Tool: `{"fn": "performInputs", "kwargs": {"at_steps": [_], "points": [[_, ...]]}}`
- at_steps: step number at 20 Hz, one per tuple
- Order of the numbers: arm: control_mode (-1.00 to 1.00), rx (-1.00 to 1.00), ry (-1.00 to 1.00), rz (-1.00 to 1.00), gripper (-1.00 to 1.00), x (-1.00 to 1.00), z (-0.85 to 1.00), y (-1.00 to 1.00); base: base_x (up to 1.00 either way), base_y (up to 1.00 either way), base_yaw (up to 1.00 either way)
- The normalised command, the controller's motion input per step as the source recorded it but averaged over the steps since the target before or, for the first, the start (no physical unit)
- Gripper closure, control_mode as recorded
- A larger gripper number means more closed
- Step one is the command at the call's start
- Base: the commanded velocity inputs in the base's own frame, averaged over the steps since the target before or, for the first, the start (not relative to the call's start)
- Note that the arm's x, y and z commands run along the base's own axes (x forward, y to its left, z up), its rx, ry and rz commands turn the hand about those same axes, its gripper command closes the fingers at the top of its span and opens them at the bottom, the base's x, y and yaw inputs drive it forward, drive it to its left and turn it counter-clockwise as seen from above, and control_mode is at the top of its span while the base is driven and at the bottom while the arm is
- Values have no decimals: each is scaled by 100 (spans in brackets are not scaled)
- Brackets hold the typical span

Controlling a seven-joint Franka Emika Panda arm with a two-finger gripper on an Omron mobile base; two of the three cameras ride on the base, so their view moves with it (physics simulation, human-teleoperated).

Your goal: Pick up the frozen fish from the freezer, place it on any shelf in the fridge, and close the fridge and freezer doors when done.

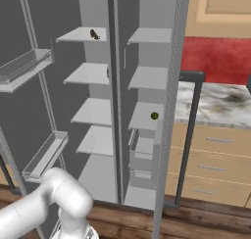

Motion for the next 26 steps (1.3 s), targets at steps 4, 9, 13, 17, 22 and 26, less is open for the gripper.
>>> {"fn": "performInputs", "kwargs": {"at_steps": [4, 9, 13, 17, 22, 26], "points": [[-100, -2, 1, 39, -100, 30, -23, 0, 0, 0, 0], [-100, -1, 0, 11, -100, 48, -6, -2, 0, 0, 0], [-100, 0, 0, 0, -100, 65, -16, -5, 0, 0, 0], [-100, 0, 0, 0, -100, 22, -3, 23, 0, 0, 0], [-100, 0, 0, -3, -100, 9, -2, 54, 0, 0, 0], [-100, 0, 0, -3, -100, 35, -5, 39, 0, 0, 0]]}}
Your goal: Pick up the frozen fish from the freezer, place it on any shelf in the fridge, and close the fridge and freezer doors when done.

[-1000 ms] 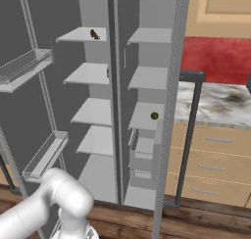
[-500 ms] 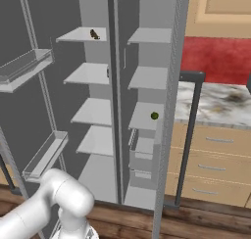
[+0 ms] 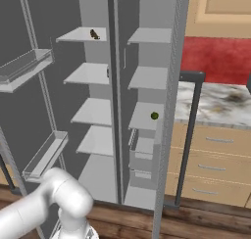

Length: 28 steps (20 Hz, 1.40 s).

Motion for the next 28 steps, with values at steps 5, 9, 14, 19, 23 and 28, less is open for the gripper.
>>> {"fn": "performInputs", "kwargs": {"at_steps": [5, 9, 14, 19, 23, 28], "points": [[-100, 0, 0, -2, -100, 54, -7, 11, 0, 0, 0], [-100, 0, 0, 0, -100, 53, -12, 7, 0, 0, 0], [-100, 0, 0, 0, -100, 52, -9, 2, 0, 0, 0], [-100, 2, 0, 0, -100, 47, 0, -65, 0, 0, 0], [-100, 7, -3, 0, -100, 39, 1, -98, 0, 0, 0], [-100, 8, -7, 1, -100, 43, 0, -100, 0, 0, 0]]}}
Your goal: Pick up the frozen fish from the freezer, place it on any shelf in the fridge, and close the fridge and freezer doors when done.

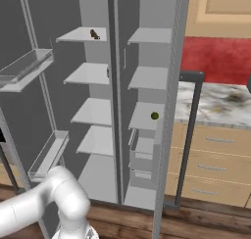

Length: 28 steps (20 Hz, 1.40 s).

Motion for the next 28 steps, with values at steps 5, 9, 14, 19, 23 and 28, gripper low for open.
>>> {"fn": "performInputs", "kwargs": {"at_steps": [5, 9, 14, 19, 23, 28], "points": [[-100, 8, -7, 5, -100, 58, 0, -100, 0, 0, 0], [-100, 7, -1, 4, -100, 77, 0, -100, 0, 0, 0], [-100, 8, -1, 2, -100, 79, 0, -100, 0, 0, 0], [-100, 10, 0, 1, -100, 93, 0, -100, 0, 0, 0], [-100, 8, 0, 1, -100, 93, 0, -100, 0, 0, 0], [-100, 6, 0, 3, -100, 81, 0, -92, 0, 0, 0]]}}
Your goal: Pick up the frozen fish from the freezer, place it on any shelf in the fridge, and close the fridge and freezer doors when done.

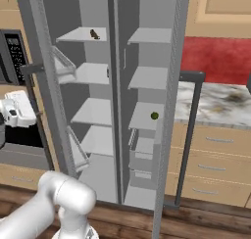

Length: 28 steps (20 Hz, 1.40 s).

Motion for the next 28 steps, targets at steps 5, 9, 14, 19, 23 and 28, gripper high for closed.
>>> {"fn": "performInputs", "kwargs": {"at_steps": [5, 9, 14, 19, 23, 28], "points": [[-100, 5, -1, 6, -100, 75, 0, -83, 0, 0, 0], [-100, 6, -7, 11, -100, 63, 0, -81, 0, 0, 0], [-100, 2, -3, 11, -100, 46, 0, -40, 0, 0, 0], [-100, 0, 0, 2, -100, 44, 0, -1, 0, 0, 0], [-100, 0, 0, 0, -100, 54, 0, 0, 0, 0, 0], [-100, 0, 1, 2, -100, 56, 0, 0, 0, 0, 0]]}}
